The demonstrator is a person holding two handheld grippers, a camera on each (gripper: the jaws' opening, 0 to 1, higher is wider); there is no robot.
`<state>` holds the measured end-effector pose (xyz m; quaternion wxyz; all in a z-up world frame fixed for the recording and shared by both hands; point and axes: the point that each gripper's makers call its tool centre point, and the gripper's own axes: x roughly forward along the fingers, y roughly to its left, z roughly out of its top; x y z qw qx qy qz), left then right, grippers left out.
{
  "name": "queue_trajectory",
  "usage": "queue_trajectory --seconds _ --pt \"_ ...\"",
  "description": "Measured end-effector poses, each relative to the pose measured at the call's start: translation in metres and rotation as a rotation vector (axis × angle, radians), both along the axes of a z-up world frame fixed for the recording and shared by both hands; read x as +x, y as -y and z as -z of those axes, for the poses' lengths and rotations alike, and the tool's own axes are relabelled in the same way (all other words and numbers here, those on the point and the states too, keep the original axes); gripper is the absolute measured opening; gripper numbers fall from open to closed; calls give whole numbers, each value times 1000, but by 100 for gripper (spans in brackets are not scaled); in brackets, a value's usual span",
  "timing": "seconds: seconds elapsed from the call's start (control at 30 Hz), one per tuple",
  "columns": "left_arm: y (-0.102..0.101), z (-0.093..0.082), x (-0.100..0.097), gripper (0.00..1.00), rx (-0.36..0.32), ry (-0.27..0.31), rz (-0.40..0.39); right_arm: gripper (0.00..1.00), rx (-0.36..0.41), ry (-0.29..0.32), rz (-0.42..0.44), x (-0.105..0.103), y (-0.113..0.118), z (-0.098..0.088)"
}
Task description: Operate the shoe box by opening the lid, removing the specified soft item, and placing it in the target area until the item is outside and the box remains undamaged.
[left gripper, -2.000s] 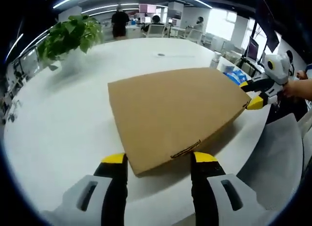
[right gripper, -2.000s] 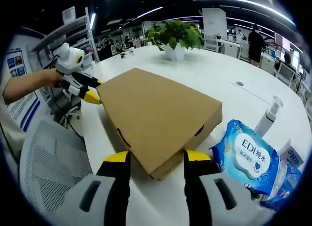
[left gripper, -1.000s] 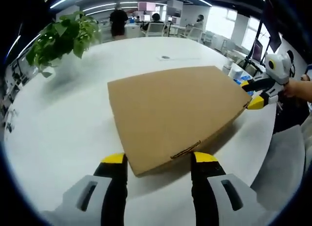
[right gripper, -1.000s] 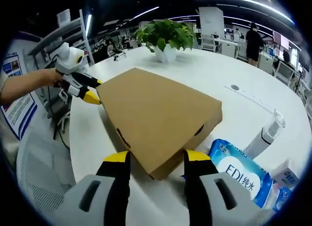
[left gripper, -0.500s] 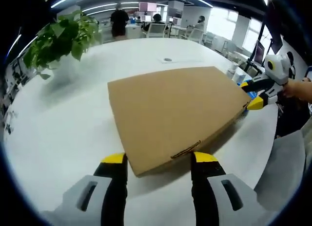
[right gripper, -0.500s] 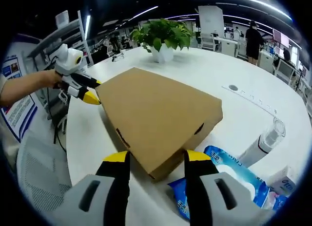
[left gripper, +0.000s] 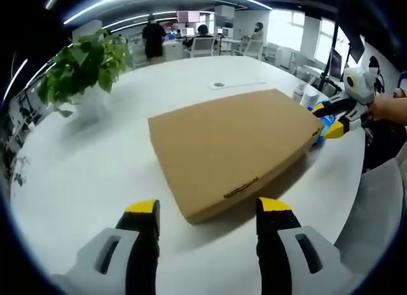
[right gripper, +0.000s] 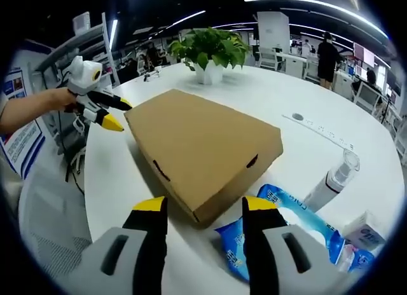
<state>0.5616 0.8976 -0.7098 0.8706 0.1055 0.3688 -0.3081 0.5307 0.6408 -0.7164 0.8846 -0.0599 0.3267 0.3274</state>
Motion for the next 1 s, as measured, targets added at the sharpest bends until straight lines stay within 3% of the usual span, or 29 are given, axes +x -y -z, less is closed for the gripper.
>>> queue_trajectory --seconds 0.37,0.7,1.0 --pt "6 -22 -26 66 -39 58 7 52 -6 66 72 -21 36 -22" --pt "21 -41 -54 73 -88 98 11 59 35 98 181 -47 68 -40" --pt "36 -58 -77 83 -130 139 13 67 -2 110 205 -77 90 -40"
